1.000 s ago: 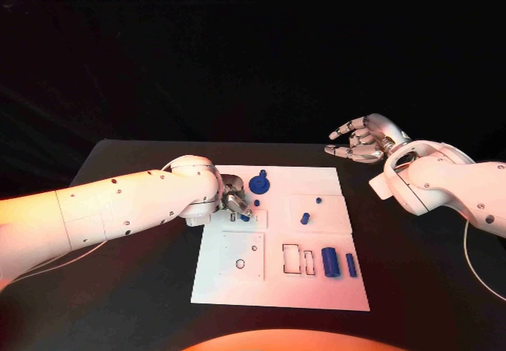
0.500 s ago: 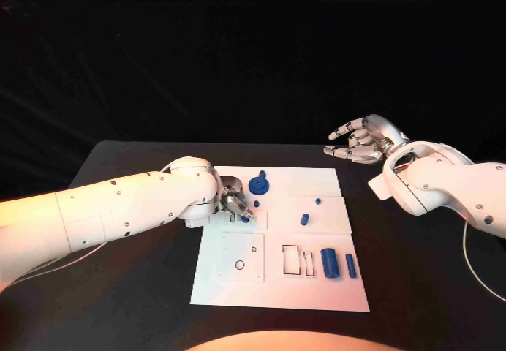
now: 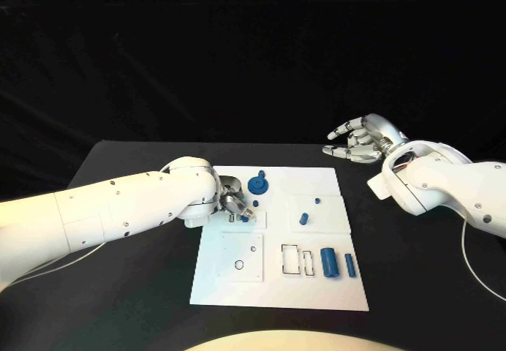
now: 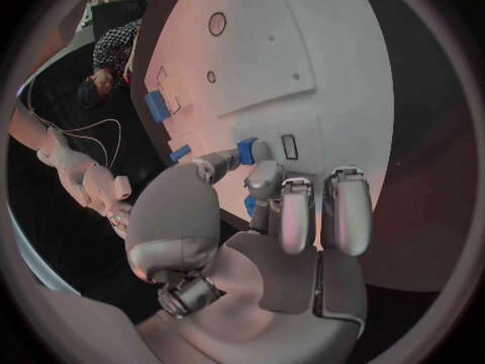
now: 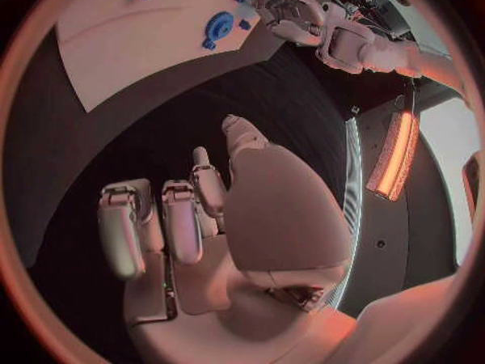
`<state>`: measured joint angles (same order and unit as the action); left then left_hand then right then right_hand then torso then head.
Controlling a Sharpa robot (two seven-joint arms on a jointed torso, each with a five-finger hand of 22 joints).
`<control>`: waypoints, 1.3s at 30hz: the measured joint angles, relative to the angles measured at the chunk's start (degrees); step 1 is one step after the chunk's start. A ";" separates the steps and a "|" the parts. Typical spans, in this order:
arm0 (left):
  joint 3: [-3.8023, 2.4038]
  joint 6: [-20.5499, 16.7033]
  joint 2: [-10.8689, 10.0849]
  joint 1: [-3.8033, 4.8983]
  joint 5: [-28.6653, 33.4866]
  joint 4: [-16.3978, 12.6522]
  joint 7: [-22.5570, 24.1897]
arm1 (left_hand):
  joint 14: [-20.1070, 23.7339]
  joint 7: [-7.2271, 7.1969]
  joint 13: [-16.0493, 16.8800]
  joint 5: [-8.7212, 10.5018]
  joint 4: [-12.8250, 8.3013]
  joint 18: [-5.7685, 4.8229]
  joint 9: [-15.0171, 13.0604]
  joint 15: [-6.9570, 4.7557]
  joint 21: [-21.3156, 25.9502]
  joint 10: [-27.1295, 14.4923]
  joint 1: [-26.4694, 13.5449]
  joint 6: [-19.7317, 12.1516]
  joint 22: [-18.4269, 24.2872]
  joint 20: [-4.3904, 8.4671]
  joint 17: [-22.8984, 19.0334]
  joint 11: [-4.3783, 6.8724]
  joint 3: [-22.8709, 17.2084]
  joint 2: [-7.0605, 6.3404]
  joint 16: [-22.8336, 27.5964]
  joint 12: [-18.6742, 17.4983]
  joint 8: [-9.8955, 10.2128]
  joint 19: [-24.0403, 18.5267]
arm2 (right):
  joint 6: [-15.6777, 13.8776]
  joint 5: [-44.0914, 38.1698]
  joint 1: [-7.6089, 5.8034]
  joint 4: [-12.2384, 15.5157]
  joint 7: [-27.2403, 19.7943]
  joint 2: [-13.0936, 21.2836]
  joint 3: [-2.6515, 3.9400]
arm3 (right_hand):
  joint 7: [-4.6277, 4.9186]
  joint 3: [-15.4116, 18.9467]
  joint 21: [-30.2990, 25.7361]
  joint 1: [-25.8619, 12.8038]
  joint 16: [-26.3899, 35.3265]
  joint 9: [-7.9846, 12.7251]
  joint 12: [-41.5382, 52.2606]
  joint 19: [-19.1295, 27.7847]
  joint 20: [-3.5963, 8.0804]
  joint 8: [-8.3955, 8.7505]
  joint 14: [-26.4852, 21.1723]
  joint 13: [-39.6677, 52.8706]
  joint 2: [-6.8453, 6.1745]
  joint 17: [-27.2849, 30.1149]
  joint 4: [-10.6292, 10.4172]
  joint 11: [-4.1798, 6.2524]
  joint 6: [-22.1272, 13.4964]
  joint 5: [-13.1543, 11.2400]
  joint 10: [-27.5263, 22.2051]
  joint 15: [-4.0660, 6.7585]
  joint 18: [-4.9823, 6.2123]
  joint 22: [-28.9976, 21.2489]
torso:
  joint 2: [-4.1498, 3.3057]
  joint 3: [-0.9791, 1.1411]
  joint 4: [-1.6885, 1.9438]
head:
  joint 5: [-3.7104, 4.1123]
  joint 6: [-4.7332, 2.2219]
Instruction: Assemble the parts on the task board
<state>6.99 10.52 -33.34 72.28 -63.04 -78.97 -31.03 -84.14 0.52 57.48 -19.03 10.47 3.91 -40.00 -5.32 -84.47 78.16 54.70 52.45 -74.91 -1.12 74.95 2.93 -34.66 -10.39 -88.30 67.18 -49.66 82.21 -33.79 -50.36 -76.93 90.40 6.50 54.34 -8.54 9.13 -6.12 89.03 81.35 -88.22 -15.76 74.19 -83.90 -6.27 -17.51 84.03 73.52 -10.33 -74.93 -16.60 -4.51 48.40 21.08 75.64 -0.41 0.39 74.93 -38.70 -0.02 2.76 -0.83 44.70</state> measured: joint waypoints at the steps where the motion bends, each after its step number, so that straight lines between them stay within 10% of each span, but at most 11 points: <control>1: 0.00 0.00 0.01 0.00 0.00 0.04 0.00 | 0.00 0.00 0.00 0.00 0.15 0.00 0.00 0.00 0.00 0.00 0.00 0.00 0.00 0.00 0.00 0.00 0.15 0.00 0.00 0.00 0.00 0.00 | 0.00 0.00 0.00 0.00 -0.01 0.00 0.00 | 0.00 0.00 0.00 0.00 0.00 0.00 0.00 0.00 0.00 -0.17 0.00 0.00 0.00 0.00 0.00 0.00 0.00 -0.11 0.00 0.00 0.00 0.00 | 0.00 0.00 0.00 | 0.01 0.00; 21: 0.00 -0.01 -0.02 -0.05 0.07 0.44 0.11 | 0.00 -0.01 0.03 0.21 3.16 0.00 0.11 0.00 0.00 0.00 -0.38 0.00 0.00 0.00 -0.01 0.00 5.57 -0.38 0.00 0.00 0.24 0.00 | -0.03 0.04 0.00 0.02 -0.05 0.11 0.00 | 0.00 0.00 -0.21 -0.69 0.00 0.11 0.00 0.00 0.00 -0.22 0.00 -0.15 0.08 0.01 0.00 0.00 0.00 -1.00 0.00 0.00 0.00 -0.01 | 0.02 -0.06 0.01 | 0.11 -0.04; 39: -1.13 -0.21 -1.30 -0.13 -0.03 -0.56 0.07 | 0.00 -0.01 -0.67 5.08 6.12 0.00 0.19 0.00 0.23 0.00 -0.08 -0.01 0.00 0.00 -0.02 0.00 11.19 -0.69 0.00 -0.25 0.57 0.00 | -0.06 0.06 0.04 -0.04 -0.19 0.19 0.00 | 0.00 0.00 -0.21 -1.37 0.22 0.16 0.00 0.00 0.00 -0.22 0.00 -0.23 -0.15 0.02 0.00 0.00 0.00 -1.24 0.00 0.00 0.00 -0.02 | 0.03 -0.04 -0.02 | 0.27 -0.11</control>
<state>5.87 10.30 -34.63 72.15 -63.07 -79.53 -30.96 -84.14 0.51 56.82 -13.95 16.59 3.91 -39.82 -5.31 -84.24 78.15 54.62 52.45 -74.91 -1.12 74.93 2.92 -23.47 -11.08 -88.29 66.93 -49.09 82.20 -33.85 -50.30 -76.89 90.36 6.31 54.53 -8.54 9.13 -6.12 88.82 79.98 -88.00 -15.61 74.19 -83.90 -6.27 -17.73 84.03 73.30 -10.48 -74.91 -16.60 -4.51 48.40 19.83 75.64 -0.41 0.39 74.91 -38.67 -0.06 2.74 -0.55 44.59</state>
